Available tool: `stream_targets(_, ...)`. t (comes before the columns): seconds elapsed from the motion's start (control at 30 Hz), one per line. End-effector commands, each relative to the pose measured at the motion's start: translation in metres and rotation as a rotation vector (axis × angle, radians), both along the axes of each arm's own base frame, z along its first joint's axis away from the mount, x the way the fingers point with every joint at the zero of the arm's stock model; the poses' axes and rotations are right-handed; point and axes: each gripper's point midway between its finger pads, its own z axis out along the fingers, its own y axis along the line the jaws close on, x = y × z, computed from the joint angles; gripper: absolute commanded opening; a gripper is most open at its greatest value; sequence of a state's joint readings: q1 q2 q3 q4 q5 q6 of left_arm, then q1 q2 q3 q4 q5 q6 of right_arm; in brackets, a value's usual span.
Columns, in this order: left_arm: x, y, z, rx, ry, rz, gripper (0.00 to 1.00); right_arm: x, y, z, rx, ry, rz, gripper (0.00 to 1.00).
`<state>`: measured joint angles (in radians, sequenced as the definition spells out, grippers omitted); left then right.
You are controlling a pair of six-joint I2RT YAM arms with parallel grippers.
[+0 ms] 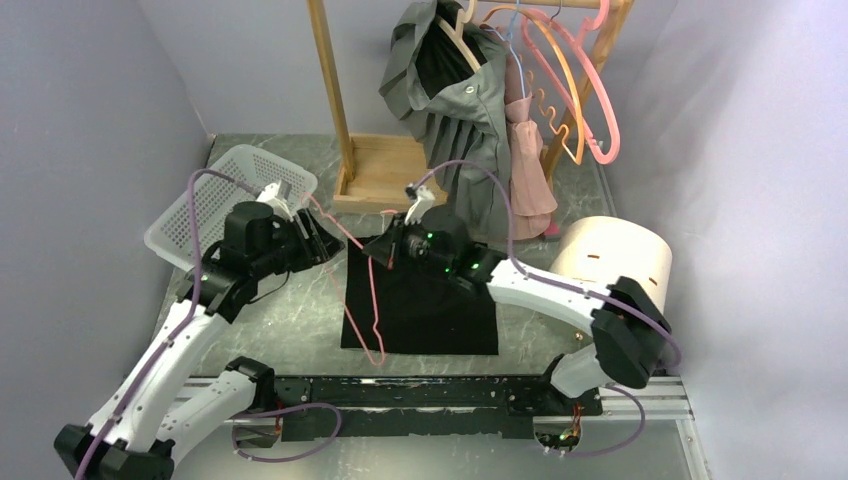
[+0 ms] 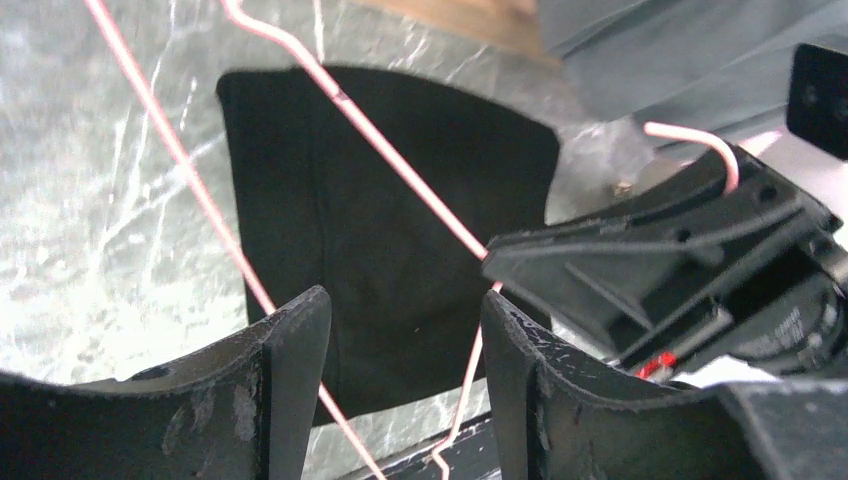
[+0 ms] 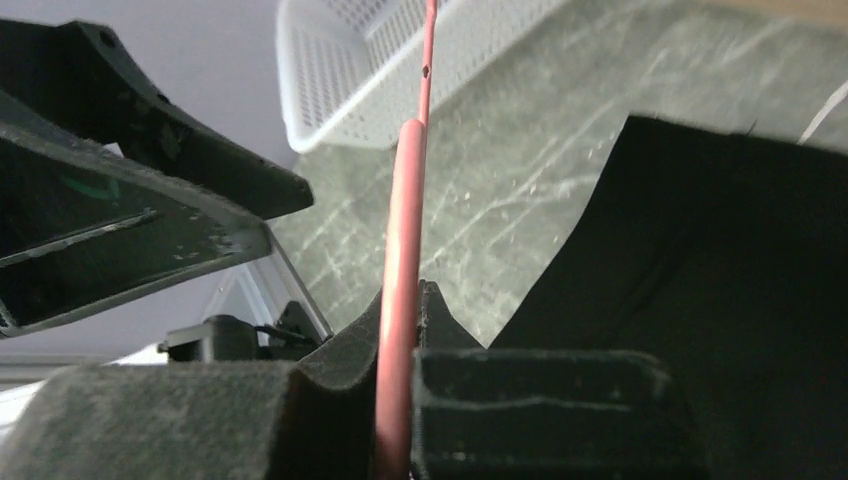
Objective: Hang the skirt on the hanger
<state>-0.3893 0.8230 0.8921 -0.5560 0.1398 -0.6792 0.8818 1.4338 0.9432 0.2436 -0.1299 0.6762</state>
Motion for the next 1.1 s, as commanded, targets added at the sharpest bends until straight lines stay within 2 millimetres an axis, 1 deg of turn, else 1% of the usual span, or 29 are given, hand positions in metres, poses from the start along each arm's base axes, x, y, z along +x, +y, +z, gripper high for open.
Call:
stream_targets(0.0,-0.012,-0.006,-0.050,0.006,0.180,-0.016,0.61,-0.001,0.022,-0.014,0.053,0.047,-0.073,0.00)
stream_targets(0.03,-0.014,-0.008,-0.059,0.002,0.209,-0.027,0.61,-0.004,0.026,-0.026,0.050,0.074,-0.072,0.00)
stream_targets(0.1,-0.019,-0.011,-0.078,0.006,0.274,-0.038,0.59,-0.011,0.035,-0.041,0.047,0.105,-0.062,0.00)
stream_targets(0.17,-0.026,-0.007,-0.100,0.036,0.354,-0.022,0.58,-0.016,0.041,-0.057,0.022,0.123,-0.060,0.00)
stream_targets(0.27,-0.038,-0.004,-0.127,0.073,0.456,-0.028,0.55,-0.021,0.042,-0.077,0.011,0.151,-0.060,0.00)
stream_targets(0.47,-0.054,-0.009,-0.160,0.053,0.562,-0.066,0.49,-0.028,0.042,-0.116,-0.022,0.177,-0.038,0.00)
stream_targets(0.57,-0.058,-0.002,-0.174,0.077,0.595,-0.019,0.47,-0.029,0.038,-0.132,-0.036,0.193,-0.042,0.00)
stream_targets(0.67,-0.064,0.001,-0.184,0.083,0.621,-0.008,0.46,-0.029,0.034,-0.142,-0.047,0.188,-0.054,0.00)
stream_targets(0.87,-0.076,-0.009,-0.198,0.031,0.672,-0.059,0.42,-0.029,0.032,-0.158,-0.068,0.163,-0.042,0.00)
stream_targets(1.07,-0.095,-0.015,-0.213,0.016,0.749,-0.101,0.44,-0.028,0.028,-0.159,-0.068,0.140,-0.047,0.00)
